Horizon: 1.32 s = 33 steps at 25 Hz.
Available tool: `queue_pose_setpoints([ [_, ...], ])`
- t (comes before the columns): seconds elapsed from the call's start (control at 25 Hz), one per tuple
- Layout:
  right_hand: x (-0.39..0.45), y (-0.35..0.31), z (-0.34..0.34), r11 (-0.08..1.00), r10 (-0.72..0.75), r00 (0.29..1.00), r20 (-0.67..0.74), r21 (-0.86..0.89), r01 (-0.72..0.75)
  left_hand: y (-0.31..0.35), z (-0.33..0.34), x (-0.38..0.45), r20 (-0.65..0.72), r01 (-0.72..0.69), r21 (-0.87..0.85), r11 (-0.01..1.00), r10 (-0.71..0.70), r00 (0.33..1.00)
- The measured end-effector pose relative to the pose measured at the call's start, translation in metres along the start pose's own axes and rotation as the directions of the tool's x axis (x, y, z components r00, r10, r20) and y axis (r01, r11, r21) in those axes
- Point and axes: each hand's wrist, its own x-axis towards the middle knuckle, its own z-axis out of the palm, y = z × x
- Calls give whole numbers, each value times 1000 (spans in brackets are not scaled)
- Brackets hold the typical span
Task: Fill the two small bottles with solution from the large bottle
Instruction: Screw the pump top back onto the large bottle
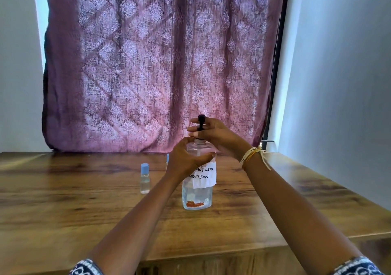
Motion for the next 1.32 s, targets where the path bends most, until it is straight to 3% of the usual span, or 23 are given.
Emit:
queue_pose_setpoints([
  [0.04, -3, -2, -4, 997, 16, 999, 46, 71, -19, 0, 0, -1, -5, 2, -7, 1000, -2, 1000],
  [0.12, -5, -2, -10, 998, 19, 999, 49, 52, -21, 0, 1, -1, -8, -4, -13, 1000, 4, 1000],
  [0.28, -4, 0, -5, 966, -56, 969, -242, -260, -9, 2, 0, -1, -11, -18, 0, 1000, 18, 1000],
  [0.36, -2, 5, 6, 947, -111, 950, -292, -320, 12, 1, 0, 0, 0, -36, 6, 999, 36, 999],
  [0.48, 2, 8, 14, 959, -42, 987, -158, -284, -5, 0, 0, -1, 0, -18, 7, 1000, 18, 1000],
  [0.6, -3, 1, 3, 998, 53, 999, 8, 43, -54, 2, 0, -1, -12, -23, 2, 1000, 23, 1000],
  [0.72, -8, 3, -10, 1000, 16, 998, 55, 6, -16, 1, 1, -2, -20, -33, -13, 999, 33, 999],
  [0.84, -7, 6, -3, 988, -17, 979, -203, -152, -15, 1, 4, -2, -53, -15, -14, 1000, 14, 998],
  [0.96, -7, 14, 10, 926, -105, 876, -470, -369, -87, 1, 7, -1, -67, -22, -29, 999, 20, 998],
  [1.0, -6, 16, 11, 908, -128, 874, -469, -409, -86, 1, 7, -2, -65, -28, -26, 999, 27, 998],
  [1.08, -4, 17, 8, 932, -84, 939, -332, -359, -43, 1, 7, -3, -65, -25, 5, 1000, 25, 998],
  [1.2, -6, 11, -1, 998, -22, 998, -59, -65, 18, 0, 7, -3, -83, -9, 13, 1000, 10, 996],
  [1.32, -9, 5, -10, 996, -45, 999, -1, -75, 45, -1, 8, -1, -74, -22, 14, 1000, 23, 997],
])
